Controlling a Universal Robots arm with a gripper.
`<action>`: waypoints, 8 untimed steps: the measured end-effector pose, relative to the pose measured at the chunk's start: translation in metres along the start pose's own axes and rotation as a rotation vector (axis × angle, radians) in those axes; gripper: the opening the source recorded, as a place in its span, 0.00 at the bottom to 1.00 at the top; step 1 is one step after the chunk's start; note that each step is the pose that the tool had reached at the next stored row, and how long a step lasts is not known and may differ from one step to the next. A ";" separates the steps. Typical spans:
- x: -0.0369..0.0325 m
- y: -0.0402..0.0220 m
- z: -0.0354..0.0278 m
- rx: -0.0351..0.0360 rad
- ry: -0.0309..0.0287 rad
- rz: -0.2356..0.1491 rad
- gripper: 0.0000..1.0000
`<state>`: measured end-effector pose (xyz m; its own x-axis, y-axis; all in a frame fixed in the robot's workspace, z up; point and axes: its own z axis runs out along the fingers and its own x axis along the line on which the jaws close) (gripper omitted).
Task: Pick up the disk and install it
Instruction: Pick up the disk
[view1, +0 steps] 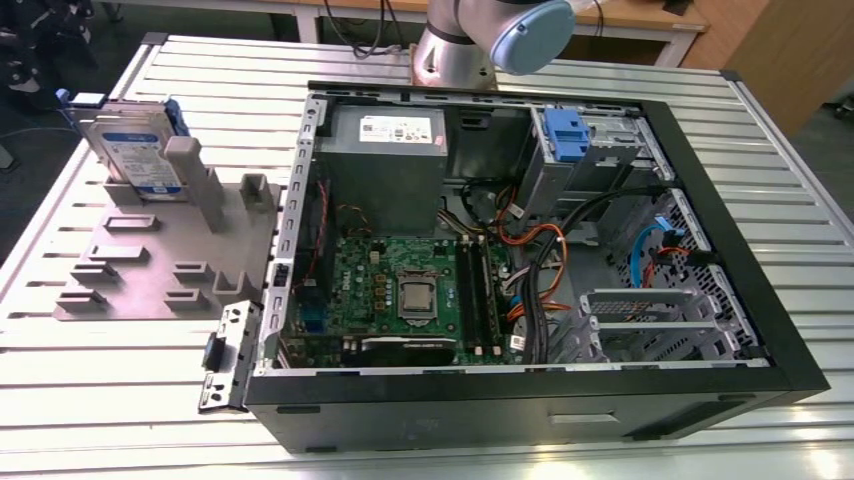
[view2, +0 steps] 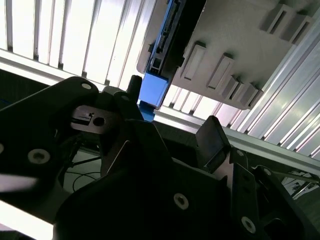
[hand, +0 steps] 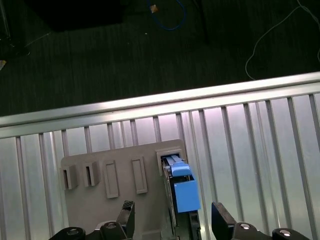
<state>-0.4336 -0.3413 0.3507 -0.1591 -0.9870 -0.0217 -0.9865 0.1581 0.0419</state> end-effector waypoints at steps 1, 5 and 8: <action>0.0000 0.0000 0.0000 0.0000 0.0000 0.000 0.71; 0.0000 0.0000 0.0000 0.0000 0.0000 0.000 0.71; 0.0001 -0.0002 0.0035 0.0000 0.0000 0.000 0.71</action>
<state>-0.4335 -0.3413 0.3472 -0.1591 -0.9870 -0.0217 -0.9865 0.1581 0.0419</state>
